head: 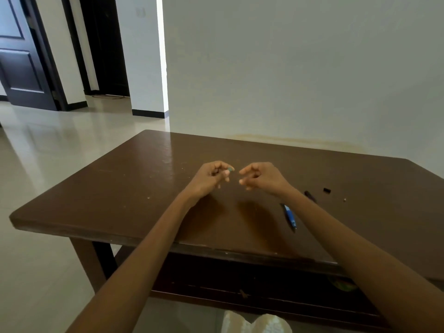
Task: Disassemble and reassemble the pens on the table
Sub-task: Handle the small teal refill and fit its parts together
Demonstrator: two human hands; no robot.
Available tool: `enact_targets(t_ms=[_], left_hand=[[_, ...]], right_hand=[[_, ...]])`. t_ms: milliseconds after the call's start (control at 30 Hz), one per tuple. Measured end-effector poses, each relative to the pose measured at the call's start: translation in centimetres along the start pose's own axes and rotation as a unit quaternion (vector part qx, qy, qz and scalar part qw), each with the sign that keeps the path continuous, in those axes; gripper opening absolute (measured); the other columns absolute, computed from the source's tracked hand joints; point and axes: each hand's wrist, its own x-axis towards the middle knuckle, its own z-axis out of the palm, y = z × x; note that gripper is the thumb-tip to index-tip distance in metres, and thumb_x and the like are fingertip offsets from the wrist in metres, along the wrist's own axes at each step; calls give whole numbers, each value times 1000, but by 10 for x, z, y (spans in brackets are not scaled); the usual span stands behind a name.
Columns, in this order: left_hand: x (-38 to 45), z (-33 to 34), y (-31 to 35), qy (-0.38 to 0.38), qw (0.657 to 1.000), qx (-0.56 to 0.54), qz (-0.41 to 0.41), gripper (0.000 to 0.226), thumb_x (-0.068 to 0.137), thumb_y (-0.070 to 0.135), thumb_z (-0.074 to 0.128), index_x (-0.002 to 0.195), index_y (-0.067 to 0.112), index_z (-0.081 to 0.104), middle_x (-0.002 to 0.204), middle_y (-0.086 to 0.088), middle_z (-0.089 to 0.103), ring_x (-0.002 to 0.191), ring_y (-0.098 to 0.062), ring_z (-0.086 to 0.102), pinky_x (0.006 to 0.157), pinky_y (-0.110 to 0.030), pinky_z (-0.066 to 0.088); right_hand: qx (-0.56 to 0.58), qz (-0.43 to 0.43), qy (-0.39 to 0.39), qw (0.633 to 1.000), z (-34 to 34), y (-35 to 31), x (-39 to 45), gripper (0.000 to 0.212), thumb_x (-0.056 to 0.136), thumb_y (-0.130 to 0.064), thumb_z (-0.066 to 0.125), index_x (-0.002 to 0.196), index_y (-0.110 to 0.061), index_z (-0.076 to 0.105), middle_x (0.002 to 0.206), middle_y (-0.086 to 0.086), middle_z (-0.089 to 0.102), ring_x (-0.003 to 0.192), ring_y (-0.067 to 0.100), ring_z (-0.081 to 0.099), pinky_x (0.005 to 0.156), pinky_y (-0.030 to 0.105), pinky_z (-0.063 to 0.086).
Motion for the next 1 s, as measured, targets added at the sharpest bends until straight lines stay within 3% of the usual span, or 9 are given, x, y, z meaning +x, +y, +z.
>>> enact_targets(t_ms=[67, 133, 267, 367, 467, 600, 767, 900, 1000], left_hand=[[4, 0, 1, 46, 999, -12, -20, 15, 94, 13, 51, 104, 13, 62, 79, 4, 63, 62, -2, 54, 58, -15, 45], [6, 2, 3, 72, 996, -15, -45, 18, 93, 12, 52, 108, 7, 61, 79, 3, 64, 60, -5, 54, 53, -12, 44], [6, 8, 14, 94, 990, -55, -89, 17, 94, 9, 50, 108, 5, 59, 81, 1, 66, 61, -7, 60, 53, -10, 47], [1, 13, 21, 105, 980, -121, -117, 17, 95, 11, 48, 109, 4, 55, 91, -2, 66, 76, -13, 65, 68, -19, 53], [-6, 19, 28, 105, 966, -197, -128, 13, 96, 14, 45, 105, 11, 55, 100, -3, 63, 88, -15, 64, 81, -26, 51], [-11, 34, 39, 100, 939, -314, -98, 13, 97, 16, 43, 101, 17, 55, 99, -2, 63, 90, -13, 61, 80, -25, 49], [-14, 57, 39, 117, 834, -533, -81, 17, 99, 19, 37, 106, 11, 50, 121, -13, 62, 98, -21, 64, 85, -31, 52], [-14, 61, 39, 145, 704, -686, -114, 56, 99, 47, 19, 133, 8, 41, 135, -16, 51, 124, -31, 49, 108, -41, 35], [-11, 61, 43, 171, 659, -720, -135, 66, 98, 52, 15, 141, 6, 33, 142, -16, 43, 131, -31, 41, 111, -44, 29]], right_hand=[[-101, -18, -24, 994, 13, -2, 1, 21, 80, -14, 72, 100, -15, 66, 76, -6, 67, 60, -1, 63, 59, 4, 46], [-137, -24, -30, 990, 22, -6, 5, 20, 81, -12, 71, 100, -14, 66, 78, -5, 66, 57, -4, 59, 51, -1, 40], [-168, -23, -40, 985, 26, -14, 11, 13, 80, -10, 71, 92, -15, 69, 79, -3, 64, 51, -7, 57, 49, 1, 39], [-187, -41, 28, 981, 20, -14, 7, 13, 84, -13, 66, 96, -12, 71, 86, -3, 65, 74, 5, 59, 67, 14, 43], [-103, -67, 89, 988, 9, -19, -4, 12, 86, -18, 66, 95, -11, 69, 88, 3, 70, 77, 12, 64, 73, 25, 53], [-65, -119, 62, 989, 1, -32, -20, 15, 83, -27, 68, 94, -17, 70, 87, -8, 69, 77, 2, 64, 72, 16, 52], [-71, -116, 63, 989, -6, -36, -26, 13, 81, -19, 70, 93, -15, 71, 84, -6, 70, 73, 2, 64, 67, 13, 51], [-137, -130, 8, 982, -11, -38, -27, 14, 82, -17, 68, 96, -13, 69, 83, -6, 67, 69, -3, 58, 64, 4, 44], [-207, -144, -37, 967, -15, -42, -29, 14, 83, -19, 68, 97, -16, 67, 89, -7, 66, 75, 1, 59, 68, 8, 44]])
